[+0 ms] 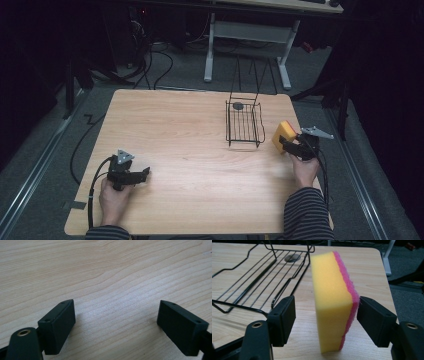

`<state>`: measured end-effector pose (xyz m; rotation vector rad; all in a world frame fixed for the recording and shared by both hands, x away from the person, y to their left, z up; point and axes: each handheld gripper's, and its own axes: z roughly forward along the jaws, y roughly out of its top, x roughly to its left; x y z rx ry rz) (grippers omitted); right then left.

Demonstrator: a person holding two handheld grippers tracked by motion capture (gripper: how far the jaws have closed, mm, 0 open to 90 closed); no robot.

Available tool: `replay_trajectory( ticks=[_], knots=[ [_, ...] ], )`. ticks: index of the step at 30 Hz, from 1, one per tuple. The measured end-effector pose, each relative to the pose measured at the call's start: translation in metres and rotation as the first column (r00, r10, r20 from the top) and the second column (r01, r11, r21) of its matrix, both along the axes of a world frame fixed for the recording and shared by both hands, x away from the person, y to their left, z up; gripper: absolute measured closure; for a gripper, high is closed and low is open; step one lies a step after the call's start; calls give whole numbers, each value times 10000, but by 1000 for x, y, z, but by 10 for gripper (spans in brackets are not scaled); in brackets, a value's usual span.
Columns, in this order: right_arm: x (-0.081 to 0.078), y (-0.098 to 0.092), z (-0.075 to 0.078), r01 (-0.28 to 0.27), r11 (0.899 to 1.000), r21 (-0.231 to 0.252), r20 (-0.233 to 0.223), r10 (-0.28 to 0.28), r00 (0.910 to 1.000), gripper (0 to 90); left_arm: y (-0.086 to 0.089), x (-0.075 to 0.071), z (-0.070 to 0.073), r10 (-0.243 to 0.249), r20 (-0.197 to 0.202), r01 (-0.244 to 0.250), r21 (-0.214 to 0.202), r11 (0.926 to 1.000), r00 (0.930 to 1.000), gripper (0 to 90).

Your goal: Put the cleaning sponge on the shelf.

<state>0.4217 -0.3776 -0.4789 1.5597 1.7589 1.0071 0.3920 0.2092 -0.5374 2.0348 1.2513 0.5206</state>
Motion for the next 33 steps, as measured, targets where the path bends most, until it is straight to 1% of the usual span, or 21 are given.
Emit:
replay_trajectory(
  ticks=[2,4,7,11,13,16,18,23,33],
  knots=[
    [1,-1,-2,104,9999,55,-146,-103,9998,324,0,0,0,3,1,-3,-1,10000,10000,156],
    [3,-2,-5,123,9999,3,-178,-123,9998,330,0,0,0,0,0,0,1,10000,10000,156],
    [4,-2,-9,160,9999,52,-356,-158,9992,338,0,0,0,2,1,-2,2,10000,10000,156],
    [8,-3,-15,84,9999,118,-566,-77,9984,346,0,0,0,3,1,-3,0,10000,10000,156],
    [9,-2,-18,59,10000,22,-647,-57,9979,353,0,0,0,3,1,-3,-1,10000,10000,156],
    [11,-1,-20,19,10000,-11,-690,-20,9976,370,0,0,0,1,-3,-1,1,10000,10000,156],
    [12,0,-22,85,10000,24,-716,-83,9974,386,0,0,0,0,-1,0,3,10000,10000,156],
    [14,0,-24,173,9998,-57,-757,-177,9970,425,0,0,0,0,-1,0,3,10000,10000,156],
    [13,3,-24,170,9988,-451,-725,-203,9972,513,0,0,0,1,0,-1,2,10000,10000,156]
  ],
)
